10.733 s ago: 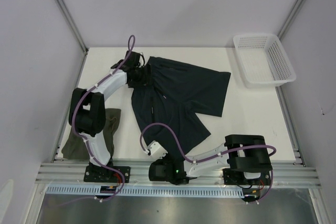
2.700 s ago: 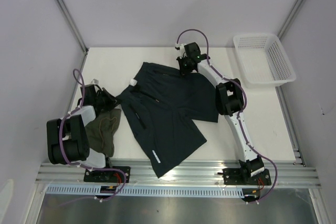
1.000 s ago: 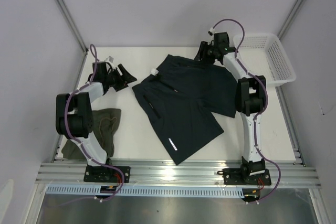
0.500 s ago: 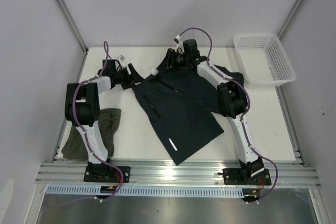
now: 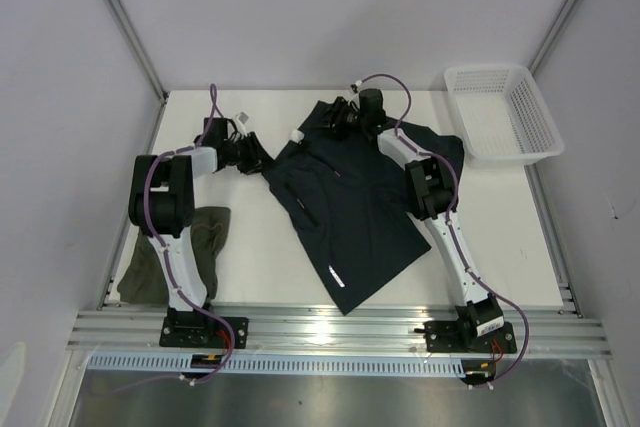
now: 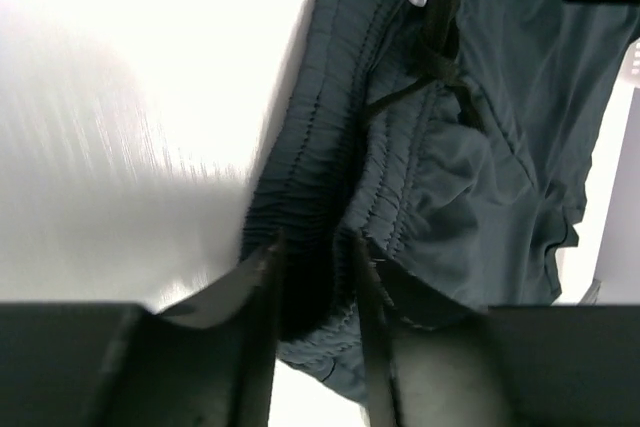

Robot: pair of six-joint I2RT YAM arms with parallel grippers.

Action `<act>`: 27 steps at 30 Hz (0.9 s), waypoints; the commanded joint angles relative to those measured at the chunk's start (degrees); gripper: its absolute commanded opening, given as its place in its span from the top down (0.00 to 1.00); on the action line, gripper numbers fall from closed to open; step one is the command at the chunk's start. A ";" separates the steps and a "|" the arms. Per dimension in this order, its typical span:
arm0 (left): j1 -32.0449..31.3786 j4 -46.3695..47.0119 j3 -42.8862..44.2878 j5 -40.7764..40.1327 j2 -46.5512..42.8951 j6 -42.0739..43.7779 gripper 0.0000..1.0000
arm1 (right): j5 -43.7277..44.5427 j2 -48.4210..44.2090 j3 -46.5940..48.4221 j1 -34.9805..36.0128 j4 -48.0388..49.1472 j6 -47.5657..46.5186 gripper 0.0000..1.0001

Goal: Fold and stack the shorts
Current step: Flatten the shorts out

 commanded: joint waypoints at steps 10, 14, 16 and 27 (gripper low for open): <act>-0.83 -12.62 -1.09 -4.51 -4.77 8.72 1.00 | 6.40 1.28 0.25 -0.36 -5.35 -1.54 0.51; -0.83 -17.73 -1.00 -14.78 -7.23 10.49 1.00 | 6.92 1.19 0.16 -0.27 -6.76 -2.42 0.51; -0.83 -18.53 -1.00 -16.12 -7.94 10.67 1.00 | 7.10 1.28 0.25 -0.27 -7.02 -2.59 0.51; 0.93 -18.00 -3.64 -19.81 -14.27 10.23 0.89 | 8.68 0.58 -1.34 -0.62 -7.99 -3.47 0.52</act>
